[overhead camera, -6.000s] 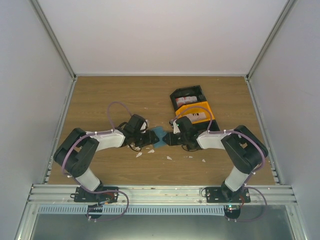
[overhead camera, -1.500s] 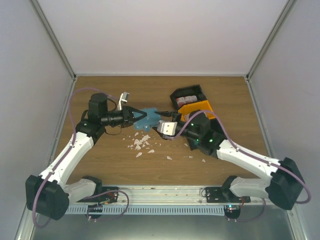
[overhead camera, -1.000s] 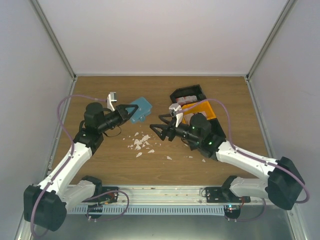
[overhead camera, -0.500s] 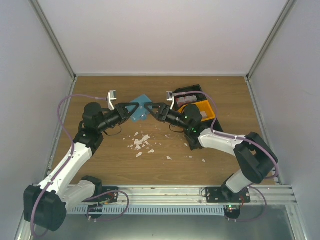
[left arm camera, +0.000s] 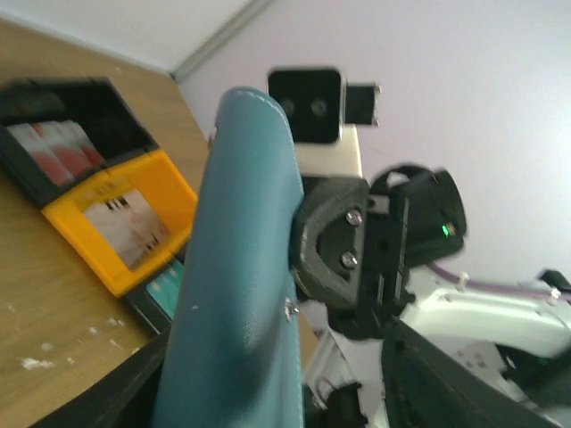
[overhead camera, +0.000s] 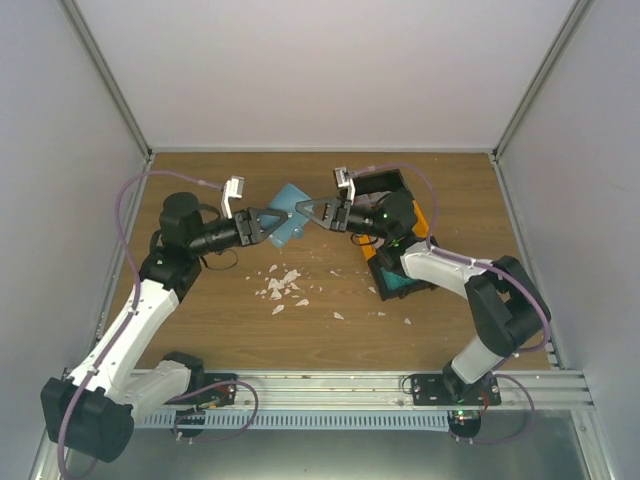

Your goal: Put the credit cards into the card holder

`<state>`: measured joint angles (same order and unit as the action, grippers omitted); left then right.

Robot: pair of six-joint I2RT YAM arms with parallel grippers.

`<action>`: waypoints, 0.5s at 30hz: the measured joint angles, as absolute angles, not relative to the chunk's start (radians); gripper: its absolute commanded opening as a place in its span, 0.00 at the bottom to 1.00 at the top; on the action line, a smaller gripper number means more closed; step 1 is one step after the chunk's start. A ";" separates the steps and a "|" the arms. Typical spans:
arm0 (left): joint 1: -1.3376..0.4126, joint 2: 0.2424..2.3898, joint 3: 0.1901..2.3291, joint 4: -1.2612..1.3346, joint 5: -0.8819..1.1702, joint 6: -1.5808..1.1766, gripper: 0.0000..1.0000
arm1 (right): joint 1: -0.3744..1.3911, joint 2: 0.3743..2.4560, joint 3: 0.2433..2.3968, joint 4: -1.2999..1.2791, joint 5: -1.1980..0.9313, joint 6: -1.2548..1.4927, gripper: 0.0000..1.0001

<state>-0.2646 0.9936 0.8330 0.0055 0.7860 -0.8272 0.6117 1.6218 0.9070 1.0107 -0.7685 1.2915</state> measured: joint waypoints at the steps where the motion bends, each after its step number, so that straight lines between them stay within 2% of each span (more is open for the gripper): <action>1: -0.265 0.994 0.857 -0.042 0.820 -0.788 0.62 | 0.599 1.621 0.917 1.004 -0.814 1.266 0.01; 3: -0.265 0.996 0.883 -0.113 0.868 -0.719 0.60 | 0.580 1.615 0.937 0.963 -0.905 1.200 0.01; 5: -0.263 1.009 0.900 -0.181 0.923 -0.659 0.53 | 0.576 1.598 0.947 0.903 -0.958 1.130 0.01; 9: -0.260 1.071 0.905 -0.263 1.018 -0.582 0.29 | 0.574 1.567 0.954 0.752 -1.037 0.992 0.04; 11: -0.259 1.096 0.905 -0.290 1.040 -0.566 0.13 | 0.574 1.554 0.956 0.680 -1.053 0.933 0.07; 13: -0.259 1.107 0.903 -0.297 1.068 -0.548 0.01 | 0.572 1.539 0.961 0.598 -1.054 0.881 0.16; 15: -0.259 1.107 0.899 -0.295 1.079 -0.539 0.00 | 0.572 1.527 0.966 0.550 -1.049 0.841 0.35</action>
<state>-0.2592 1.1072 0.8993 -0.2955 1.0794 -0.5388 0.5720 1.5269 0.9661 0.5495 -1.0489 0.8410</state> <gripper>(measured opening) 0.165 0.152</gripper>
